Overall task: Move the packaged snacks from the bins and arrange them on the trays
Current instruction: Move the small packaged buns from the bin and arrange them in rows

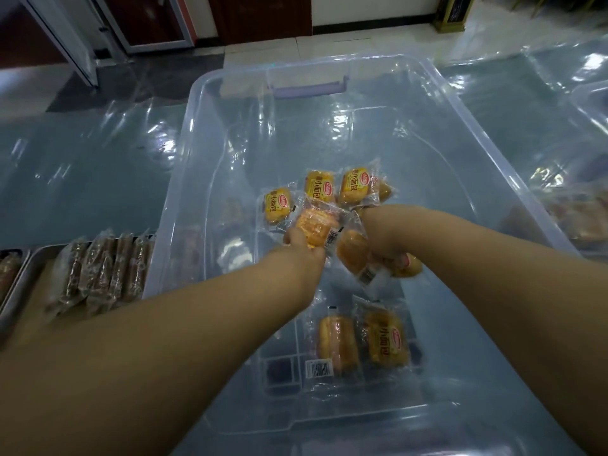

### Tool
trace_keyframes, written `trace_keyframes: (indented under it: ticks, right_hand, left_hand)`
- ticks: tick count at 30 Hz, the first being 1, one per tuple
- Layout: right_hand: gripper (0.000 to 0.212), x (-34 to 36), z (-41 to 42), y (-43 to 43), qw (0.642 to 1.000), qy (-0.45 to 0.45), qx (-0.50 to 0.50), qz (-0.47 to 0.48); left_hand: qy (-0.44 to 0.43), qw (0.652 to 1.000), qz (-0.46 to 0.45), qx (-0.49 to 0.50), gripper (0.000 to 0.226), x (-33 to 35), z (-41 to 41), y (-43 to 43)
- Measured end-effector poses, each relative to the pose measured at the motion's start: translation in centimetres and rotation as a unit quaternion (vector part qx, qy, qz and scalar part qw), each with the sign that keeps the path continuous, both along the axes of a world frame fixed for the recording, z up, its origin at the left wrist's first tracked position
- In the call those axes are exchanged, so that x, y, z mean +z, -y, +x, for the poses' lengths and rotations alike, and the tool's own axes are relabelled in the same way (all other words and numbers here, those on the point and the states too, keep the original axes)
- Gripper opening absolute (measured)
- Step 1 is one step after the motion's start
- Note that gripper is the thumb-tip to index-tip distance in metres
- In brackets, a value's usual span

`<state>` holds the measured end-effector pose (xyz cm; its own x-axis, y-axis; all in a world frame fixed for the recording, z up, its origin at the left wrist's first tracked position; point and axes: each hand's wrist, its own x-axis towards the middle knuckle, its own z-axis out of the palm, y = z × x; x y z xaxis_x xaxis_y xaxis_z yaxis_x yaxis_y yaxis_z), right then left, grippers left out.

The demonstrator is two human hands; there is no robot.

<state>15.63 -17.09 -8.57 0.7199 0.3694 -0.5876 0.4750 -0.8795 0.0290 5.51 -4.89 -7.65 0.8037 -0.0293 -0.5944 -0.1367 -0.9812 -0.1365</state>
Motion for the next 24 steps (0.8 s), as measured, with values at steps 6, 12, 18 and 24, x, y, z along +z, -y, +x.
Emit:
trace_keyframes:
  ticks: [6, 12, 18, 24]
  right_hand:
    - [0.031, 1.3, 0.2, 0.2, 1.000, 0.008, 0.005, -0.009]
    - [0.038, 1.1, -0.1, 0.5, 1.000, 0.007, 0.009, -0.013]
    - [0.033, 0.1, -0.3, 0.2, 1.000, 0.000, 0.017, -0.017]
    - [0.014, 0.0, 0.1, 0.1, 1.000, 0.017, 0.014, 0.001]
  left_hand:
    - [-0.087, 0.992, -0.081, -0.043, 0.098, -0.4, -0.9, 0.4]
    - [-0.123, 0.971, -0.121, -0.163, 0.050, -3.8, -2.4, 1.7]
    - [-0.115, 0.979, -0.120, -0.115, 0.072, -5.6, -2.2, 2.1]
    - [-0.110, 0.983, -0.122, -0.083, 0.088, -4.8, -1.6, 2.3]
